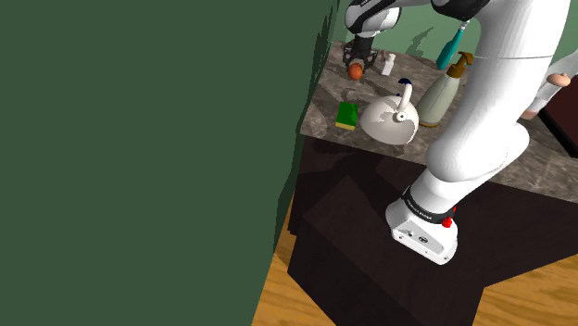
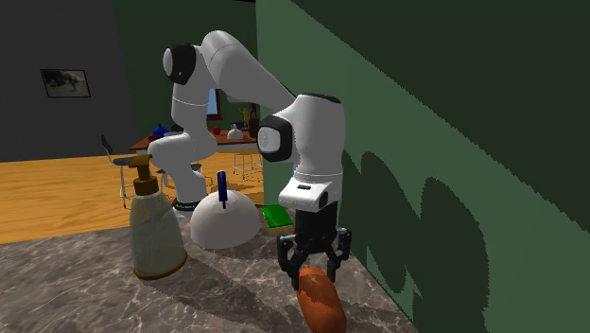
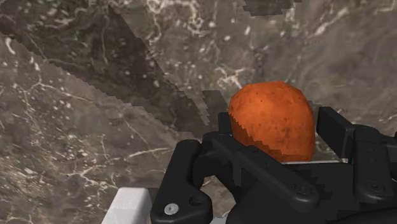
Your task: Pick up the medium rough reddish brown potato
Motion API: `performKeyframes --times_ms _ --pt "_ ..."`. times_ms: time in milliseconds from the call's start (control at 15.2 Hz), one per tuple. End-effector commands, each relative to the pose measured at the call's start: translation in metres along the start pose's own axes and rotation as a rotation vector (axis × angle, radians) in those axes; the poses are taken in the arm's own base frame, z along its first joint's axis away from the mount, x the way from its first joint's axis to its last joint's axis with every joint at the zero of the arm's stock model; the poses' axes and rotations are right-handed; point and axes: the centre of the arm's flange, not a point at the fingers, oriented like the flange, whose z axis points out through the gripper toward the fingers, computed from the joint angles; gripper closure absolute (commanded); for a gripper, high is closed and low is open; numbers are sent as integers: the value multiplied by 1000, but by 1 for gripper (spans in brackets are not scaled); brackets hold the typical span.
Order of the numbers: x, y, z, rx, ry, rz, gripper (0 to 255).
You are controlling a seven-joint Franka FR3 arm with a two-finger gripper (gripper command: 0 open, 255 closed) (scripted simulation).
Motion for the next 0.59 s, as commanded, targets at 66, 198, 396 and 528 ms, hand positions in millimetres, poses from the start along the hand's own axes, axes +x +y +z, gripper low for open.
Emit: performKeyframes --times_ms 66,198,396,528 --pt "0 0 1 -1 -1 0 255" --pt "-1 0 1 -1 -1 0 255" --pt "-1 0 1 -1 -1 0 255" --pt "0 0 -5 -1 -1 0 255"
